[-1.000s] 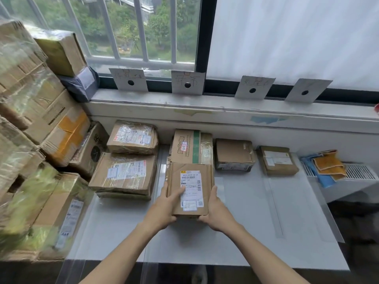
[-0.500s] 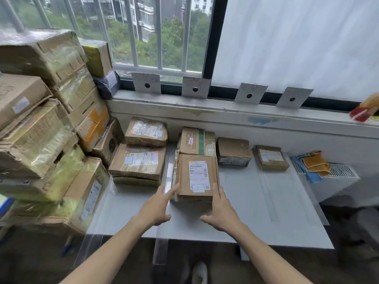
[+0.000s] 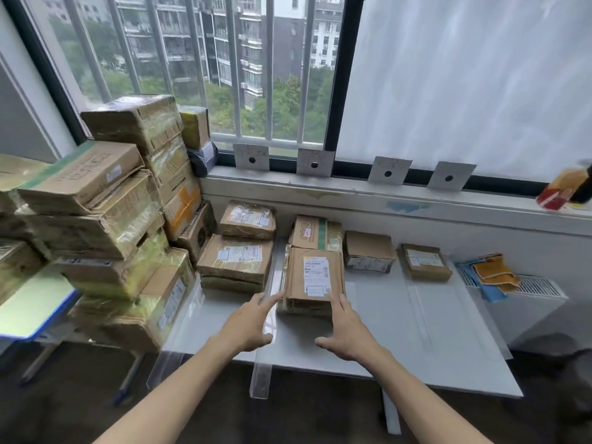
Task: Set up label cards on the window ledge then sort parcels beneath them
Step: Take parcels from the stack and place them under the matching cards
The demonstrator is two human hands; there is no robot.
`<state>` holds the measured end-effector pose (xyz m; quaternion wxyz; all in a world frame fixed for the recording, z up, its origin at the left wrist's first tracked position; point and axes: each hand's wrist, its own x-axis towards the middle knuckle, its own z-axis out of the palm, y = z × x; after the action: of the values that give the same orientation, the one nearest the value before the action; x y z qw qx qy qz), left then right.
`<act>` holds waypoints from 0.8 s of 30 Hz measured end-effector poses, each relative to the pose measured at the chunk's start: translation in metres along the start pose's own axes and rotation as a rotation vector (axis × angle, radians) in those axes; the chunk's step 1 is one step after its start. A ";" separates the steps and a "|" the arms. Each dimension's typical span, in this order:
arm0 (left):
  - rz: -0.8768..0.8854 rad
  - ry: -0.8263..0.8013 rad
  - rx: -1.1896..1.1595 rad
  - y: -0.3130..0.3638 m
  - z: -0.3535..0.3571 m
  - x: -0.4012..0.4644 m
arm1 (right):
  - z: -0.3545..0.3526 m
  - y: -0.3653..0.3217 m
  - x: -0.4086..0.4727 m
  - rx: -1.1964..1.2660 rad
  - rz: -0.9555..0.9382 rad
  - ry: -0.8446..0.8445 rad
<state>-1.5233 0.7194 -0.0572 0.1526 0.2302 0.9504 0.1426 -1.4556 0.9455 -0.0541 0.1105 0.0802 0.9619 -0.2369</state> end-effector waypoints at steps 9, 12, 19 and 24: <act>0.022 0.048 0.046 0.017 -0.005 -0.062 | -0.001 -0.001 -0.048 0.022 -0.046 -0.066; -0.022 0.129 0.073 0.007 -0.032 -0.084 | -0.012 -0.032 -0.045 0.029 -0.127 -0.049; -0.123 0.346 0.109 -0.047 -0.117 -0.134 | -0.021 -0.141 -0.027 -0.008 -0.386 -0.011; -0.206 0.445 0.152 -0.094 -0.169 -0.164 | -0.021 -0.224 -0.003 -0.058 -0.522 -0.026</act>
<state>-1.4812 0.5263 0.1016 -0.0645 0.1060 0.9870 0.1016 -1.5024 0.7589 0.0629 0.0601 -0.1771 0.9549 -0.2308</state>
